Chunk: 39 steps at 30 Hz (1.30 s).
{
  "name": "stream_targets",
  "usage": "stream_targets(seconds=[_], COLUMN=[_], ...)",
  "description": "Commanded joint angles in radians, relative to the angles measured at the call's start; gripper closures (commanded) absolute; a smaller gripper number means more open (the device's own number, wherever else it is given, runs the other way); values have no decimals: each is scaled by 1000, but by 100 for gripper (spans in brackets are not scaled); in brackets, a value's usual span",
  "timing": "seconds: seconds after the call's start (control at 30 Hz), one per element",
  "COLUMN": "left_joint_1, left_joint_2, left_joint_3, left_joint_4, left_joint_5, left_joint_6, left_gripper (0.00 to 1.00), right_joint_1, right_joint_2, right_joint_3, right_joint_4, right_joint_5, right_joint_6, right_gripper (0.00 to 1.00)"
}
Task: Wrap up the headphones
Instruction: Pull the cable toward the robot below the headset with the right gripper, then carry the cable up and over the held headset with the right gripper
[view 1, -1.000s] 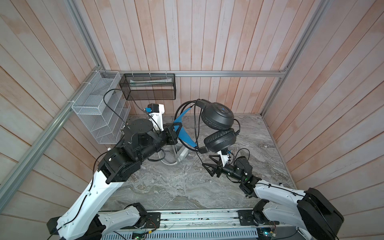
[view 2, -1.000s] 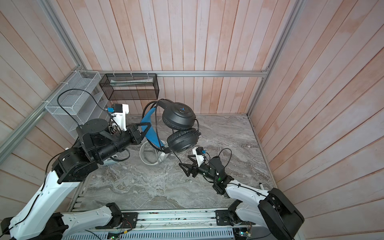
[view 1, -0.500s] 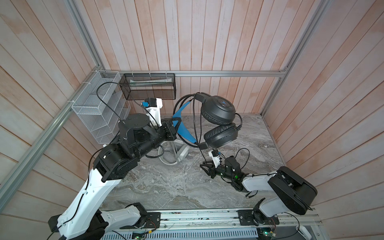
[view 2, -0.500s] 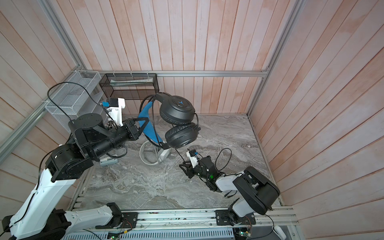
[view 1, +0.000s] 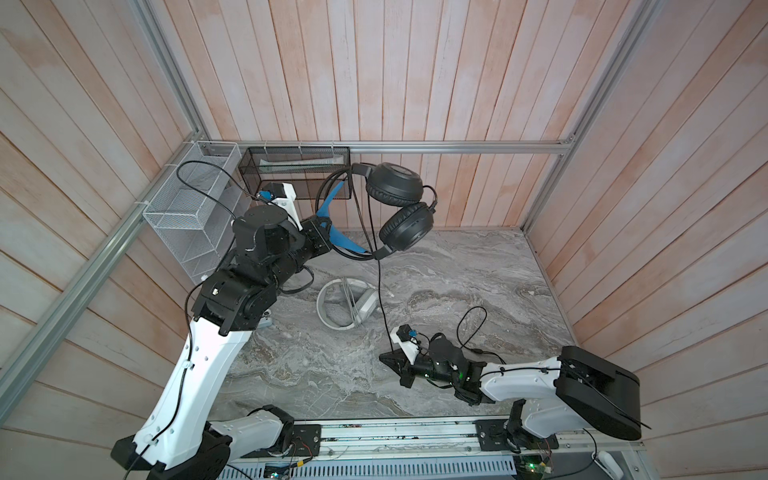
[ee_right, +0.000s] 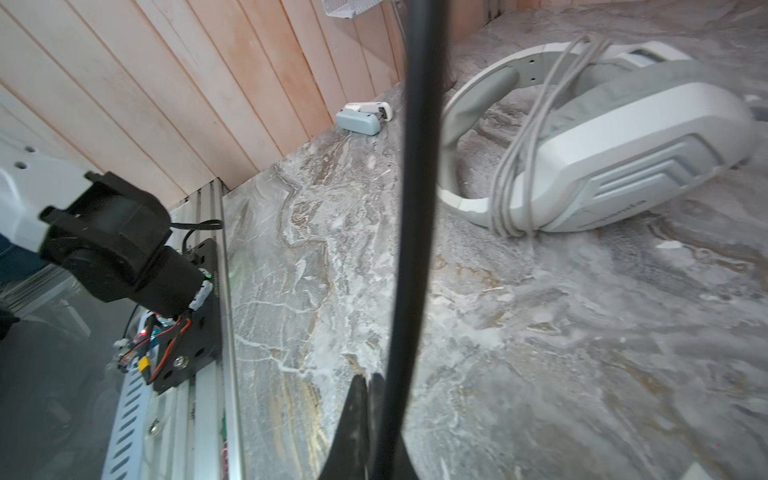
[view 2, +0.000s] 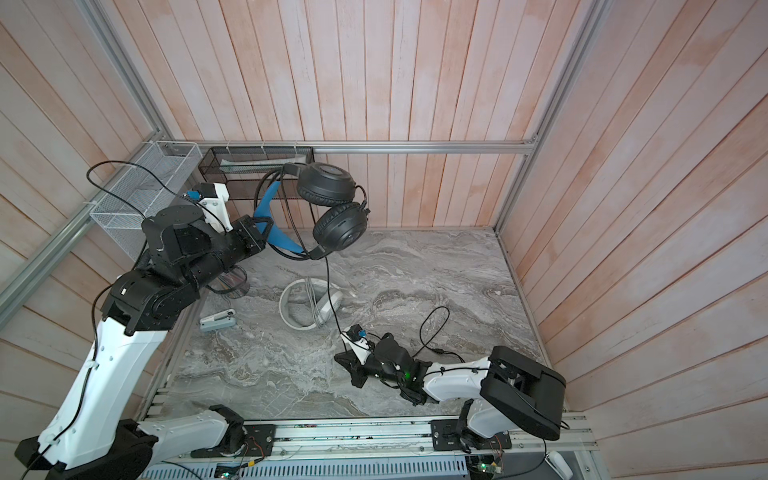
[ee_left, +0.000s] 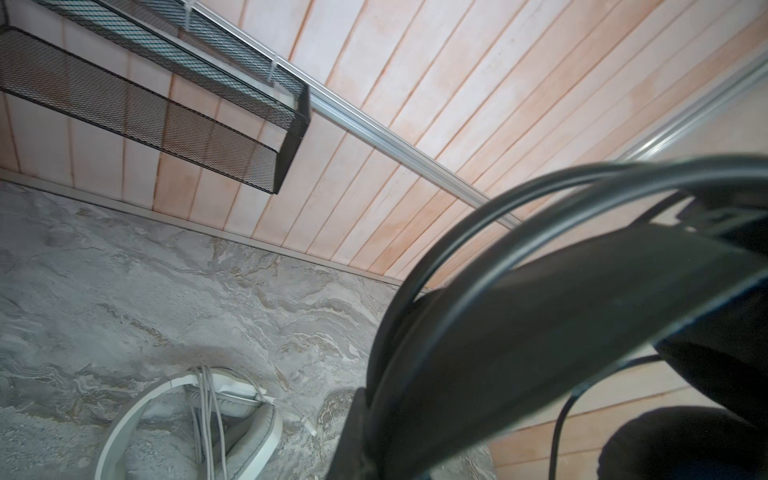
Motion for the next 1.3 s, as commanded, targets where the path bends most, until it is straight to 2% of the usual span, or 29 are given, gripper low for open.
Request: stream_targets(seconds=[0.0,0.23,0.5,0.67,0.97,1.13,1.27], left_joint_1=[47,69,69,69,66,41,4], left_joint_2=[0,22,13,-1,-90,-131,-122], left_joint_3=[-12,-102,-276,-393,-631,-723,-752], left_joint_4=[105,104,154,205,291,328,330], left_joint_5=[70,-49,-188,-170,-140,-119,-120], left_joint_6=[-53,21,108,148,225,250,262], left_gripper=[100,100,100,100,100,100,100], right_joint_1=[84,236,323,341,334,299,266], right_joint_2=[-65,-204,-264,-290,-269,-223,-168], right_joint_3=[63,233,495,656,866,986,1025], right_joint_4=[-151,-451,-770,-910,-1054,-1086,-1091], right_joint_5=[101,214,308,363,501,477,395], right_joint_6=[-28,-96,-221,-317,-494,-548,-561], right_gripper=[100,100,100,100,100,100,100])
